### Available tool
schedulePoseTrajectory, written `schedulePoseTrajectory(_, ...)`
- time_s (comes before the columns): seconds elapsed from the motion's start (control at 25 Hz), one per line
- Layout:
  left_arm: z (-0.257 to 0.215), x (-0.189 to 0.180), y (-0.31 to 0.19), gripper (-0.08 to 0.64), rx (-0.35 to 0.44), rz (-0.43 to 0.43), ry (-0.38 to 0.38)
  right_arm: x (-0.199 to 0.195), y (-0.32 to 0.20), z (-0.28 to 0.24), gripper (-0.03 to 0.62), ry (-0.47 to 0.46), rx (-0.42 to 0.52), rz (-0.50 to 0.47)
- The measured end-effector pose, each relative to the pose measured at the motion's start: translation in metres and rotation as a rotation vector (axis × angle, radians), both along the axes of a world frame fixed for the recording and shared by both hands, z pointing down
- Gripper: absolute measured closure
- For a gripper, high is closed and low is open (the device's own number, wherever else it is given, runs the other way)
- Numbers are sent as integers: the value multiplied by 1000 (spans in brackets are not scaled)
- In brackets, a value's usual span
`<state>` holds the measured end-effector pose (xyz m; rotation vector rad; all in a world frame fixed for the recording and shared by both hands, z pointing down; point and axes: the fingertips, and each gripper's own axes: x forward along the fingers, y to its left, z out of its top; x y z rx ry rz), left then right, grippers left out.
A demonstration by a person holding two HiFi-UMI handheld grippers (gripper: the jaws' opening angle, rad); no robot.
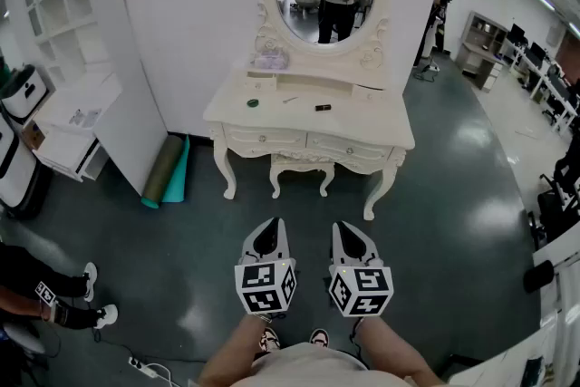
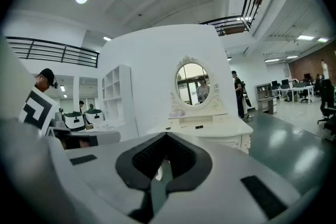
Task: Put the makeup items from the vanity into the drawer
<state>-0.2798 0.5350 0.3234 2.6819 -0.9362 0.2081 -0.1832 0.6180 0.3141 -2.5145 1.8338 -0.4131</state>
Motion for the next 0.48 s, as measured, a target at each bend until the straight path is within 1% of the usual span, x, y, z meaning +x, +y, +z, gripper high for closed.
schedulePoseTrajectory(0.16,3,1,2,557,-1,-2,-2,0,2,2,577,1,-1,-2)
schedulePoseTrajectory(0.48,2,3,7,557,-5,2,7,0,10,1,577,34,-4,11)
